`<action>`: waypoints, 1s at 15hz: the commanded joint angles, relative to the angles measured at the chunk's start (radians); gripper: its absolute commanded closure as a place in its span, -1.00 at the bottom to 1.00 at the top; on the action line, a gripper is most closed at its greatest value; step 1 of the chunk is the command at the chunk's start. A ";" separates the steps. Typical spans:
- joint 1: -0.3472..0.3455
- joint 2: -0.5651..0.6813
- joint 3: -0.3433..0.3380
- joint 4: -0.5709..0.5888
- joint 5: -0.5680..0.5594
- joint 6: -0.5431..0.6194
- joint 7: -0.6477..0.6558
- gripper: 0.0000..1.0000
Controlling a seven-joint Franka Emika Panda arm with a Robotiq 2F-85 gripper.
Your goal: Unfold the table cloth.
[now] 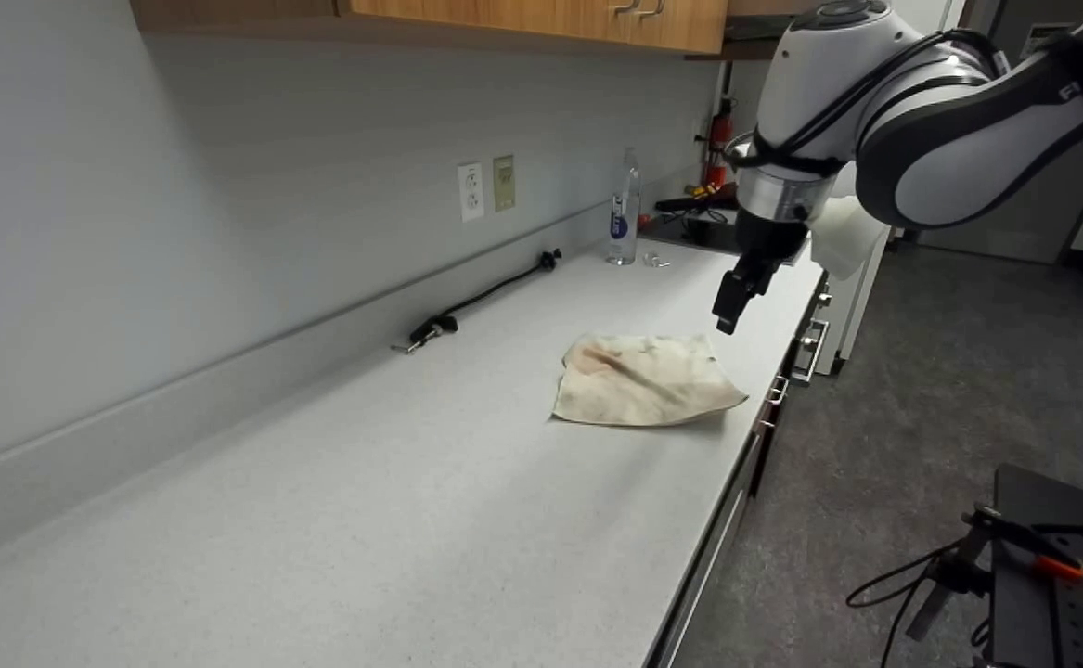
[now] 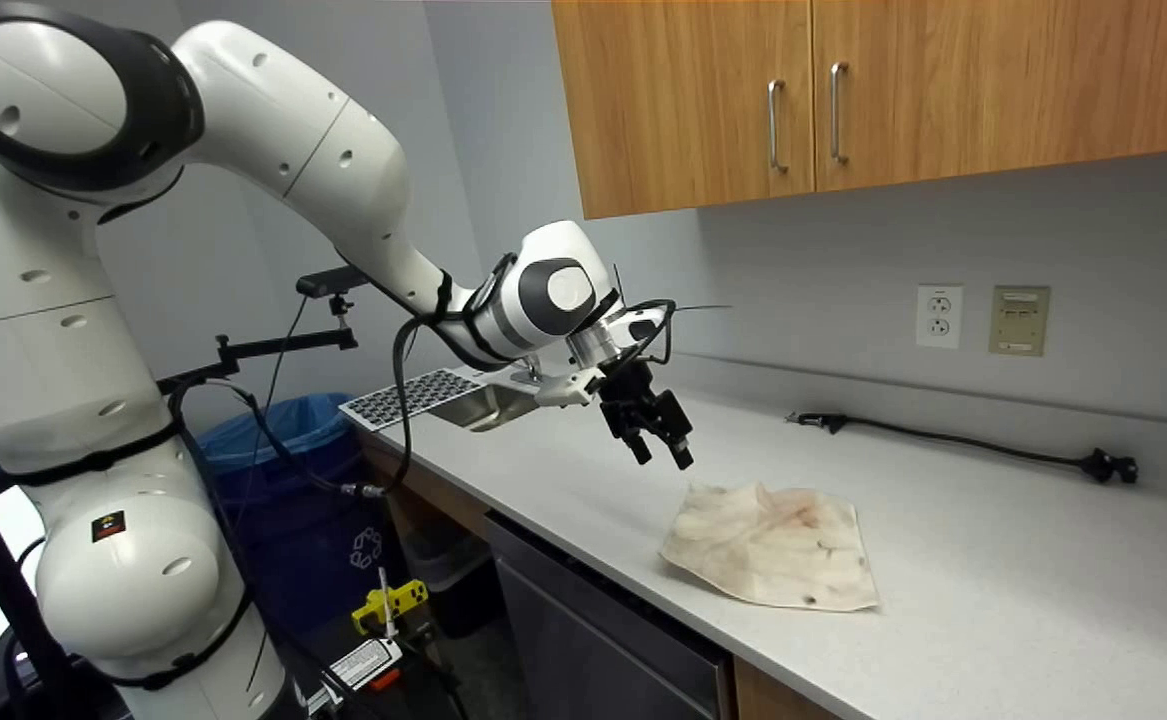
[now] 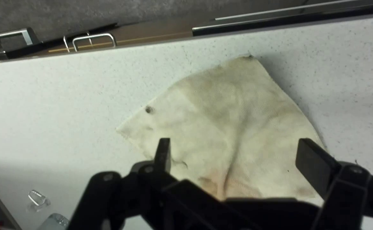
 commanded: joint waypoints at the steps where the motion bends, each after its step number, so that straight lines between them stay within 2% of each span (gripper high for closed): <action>1: -0.054 -0.102 0.044 -0.087 0.015 0.099 -0.054 -1.00; 3: -0.069 -0.119 0.058 -0.098 0.029 0.142 -0.063 -1.00; 7: -0.075 -0.113 0.068 -0.100 0.184 0.195 -0.140 -1.00; 8: -0.087 -0.085 0.085 -0.070 0.126 0.160 -0.090 -1.00; 10: -0.086 -0.085 0.084 -0.070 0.161 0.167 -0.113 -1.00; 15: -0.087 -0.085 0.084 -0.072 0.167 0.168 -0.113 -1.00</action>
